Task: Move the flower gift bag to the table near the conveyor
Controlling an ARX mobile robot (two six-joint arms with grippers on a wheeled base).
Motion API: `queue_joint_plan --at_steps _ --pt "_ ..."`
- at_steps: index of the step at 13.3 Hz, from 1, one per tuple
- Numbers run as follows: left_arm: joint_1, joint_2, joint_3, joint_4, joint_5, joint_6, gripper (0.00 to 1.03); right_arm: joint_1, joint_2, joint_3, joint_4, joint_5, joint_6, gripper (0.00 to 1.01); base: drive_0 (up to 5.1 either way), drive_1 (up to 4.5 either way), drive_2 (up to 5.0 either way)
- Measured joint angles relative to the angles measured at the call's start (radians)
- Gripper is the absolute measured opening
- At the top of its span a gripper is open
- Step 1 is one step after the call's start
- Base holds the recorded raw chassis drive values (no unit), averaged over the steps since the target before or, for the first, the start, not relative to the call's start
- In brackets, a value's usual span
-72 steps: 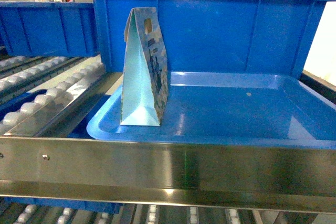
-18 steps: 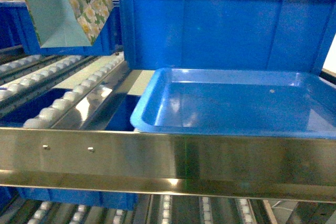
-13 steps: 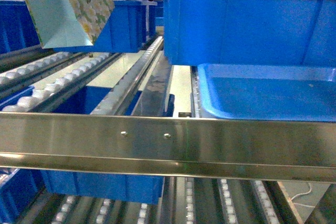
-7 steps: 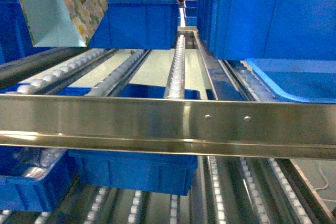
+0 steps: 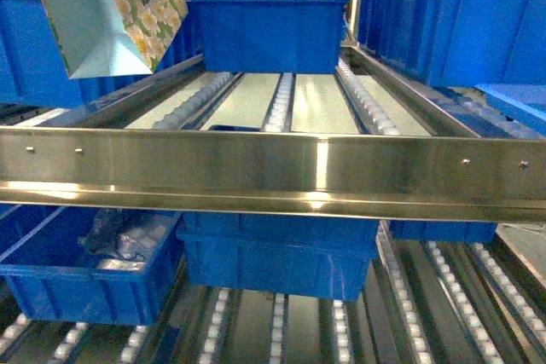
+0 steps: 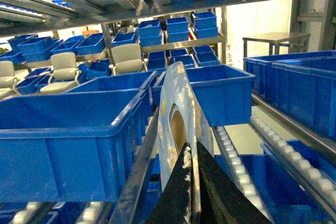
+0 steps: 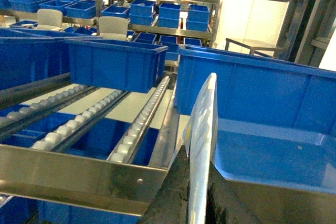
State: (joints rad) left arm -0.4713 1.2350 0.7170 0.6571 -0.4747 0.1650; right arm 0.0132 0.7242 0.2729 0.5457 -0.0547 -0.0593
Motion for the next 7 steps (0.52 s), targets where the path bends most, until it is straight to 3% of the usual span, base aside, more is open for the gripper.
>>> queue_joint_plan --at_steps 7 --pt "0.0 0.0 0.0 0.0 0.0 0.0 0.02 0.0 -0.002 0.0 0.0 0.0 0.0 0.03 -4.8 0.9 3.7"
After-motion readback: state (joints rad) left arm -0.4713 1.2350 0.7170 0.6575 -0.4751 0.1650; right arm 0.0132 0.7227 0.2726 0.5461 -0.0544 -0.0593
